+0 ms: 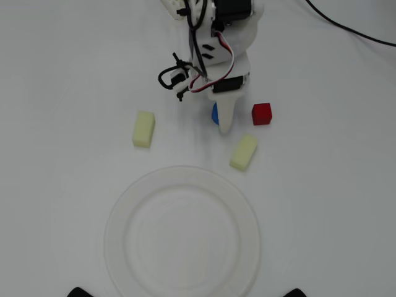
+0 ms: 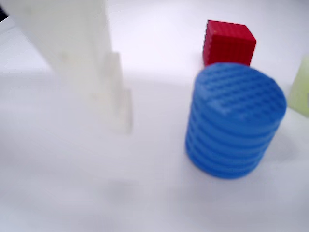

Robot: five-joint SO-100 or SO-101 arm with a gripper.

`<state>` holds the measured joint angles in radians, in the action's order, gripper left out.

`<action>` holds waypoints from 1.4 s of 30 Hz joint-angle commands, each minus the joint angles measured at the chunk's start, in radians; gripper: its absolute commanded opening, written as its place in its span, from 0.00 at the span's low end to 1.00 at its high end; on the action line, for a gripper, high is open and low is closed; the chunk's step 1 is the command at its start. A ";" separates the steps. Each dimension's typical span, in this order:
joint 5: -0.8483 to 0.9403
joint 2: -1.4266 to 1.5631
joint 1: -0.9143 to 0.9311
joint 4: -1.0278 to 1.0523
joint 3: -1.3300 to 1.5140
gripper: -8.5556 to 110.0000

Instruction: Grasp a blue block and put it in the dish.

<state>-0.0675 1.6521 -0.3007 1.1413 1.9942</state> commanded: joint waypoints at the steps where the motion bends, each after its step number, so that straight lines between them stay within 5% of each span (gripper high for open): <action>1: -0.005 -0.023 -0.011 -0.005 -0.066 0.29; 8: -0.009 -0.069 -0.018 -0.005 -0.100 0.13; 15: 0.002 -0.067 -0.012 -0.006 -0.130 0.08; 26: 0.190 0.041 0.176 -0.256 -0.236 0.07; 42: 0.255 -0.362 0.206 -0.339 -0.703 0.07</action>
<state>0.1779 1.2977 -0.0936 0.8161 1.3790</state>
